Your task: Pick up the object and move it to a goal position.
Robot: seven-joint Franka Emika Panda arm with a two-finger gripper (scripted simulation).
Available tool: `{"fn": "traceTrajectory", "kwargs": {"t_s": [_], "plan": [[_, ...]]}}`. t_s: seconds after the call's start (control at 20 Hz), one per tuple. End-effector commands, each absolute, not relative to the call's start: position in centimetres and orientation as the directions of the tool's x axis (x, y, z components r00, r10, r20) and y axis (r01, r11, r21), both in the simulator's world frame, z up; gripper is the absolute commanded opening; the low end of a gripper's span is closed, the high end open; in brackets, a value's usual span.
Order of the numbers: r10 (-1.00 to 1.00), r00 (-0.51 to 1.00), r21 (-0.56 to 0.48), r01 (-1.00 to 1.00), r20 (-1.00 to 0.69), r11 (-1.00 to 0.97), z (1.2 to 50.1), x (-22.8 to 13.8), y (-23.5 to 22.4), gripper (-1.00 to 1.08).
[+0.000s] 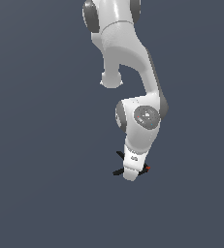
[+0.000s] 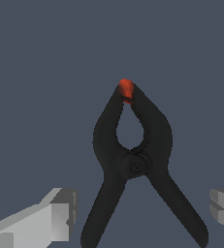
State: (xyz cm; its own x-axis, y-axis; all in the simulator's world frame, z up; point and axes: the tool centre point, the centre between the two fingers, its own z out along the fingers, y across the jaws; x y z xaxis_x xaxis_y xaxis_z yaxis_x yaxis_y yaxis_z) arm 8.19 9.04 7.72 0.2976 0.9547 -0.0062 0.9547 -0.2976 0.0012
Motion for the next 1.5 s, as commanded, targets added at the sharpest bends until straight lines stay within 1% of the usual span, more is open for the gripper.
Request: {"fn": "traceTrajectory", "kwargs": {"t_s": [0.0,0.3,0.6,1.1,1.4,1.45], "plan": [[0.966,0.257,0.001,0.966,-0.004,-0.257,7.4,8.4,9.3,1.00],[0.979,0.206,0.000,0.979,0.000,-0.206,7.0,8.7,9.6,1.00],[0.979,0.204,0.000,0.979,0.000,-0.204,6.8,8.7,9.6,1.00],[0.980,0.199,0.000,0.980,0.000,-0.199,2.5,8.6,9.6,1.00],[0.980,0.199,0.000,0.980,0.000,-0.199,1.9,8.7,9.6,1.00],[0.980,0.199,0.000,0.980,0.000,-0.199,1.9,8.7,9.6,-1.00]]}}
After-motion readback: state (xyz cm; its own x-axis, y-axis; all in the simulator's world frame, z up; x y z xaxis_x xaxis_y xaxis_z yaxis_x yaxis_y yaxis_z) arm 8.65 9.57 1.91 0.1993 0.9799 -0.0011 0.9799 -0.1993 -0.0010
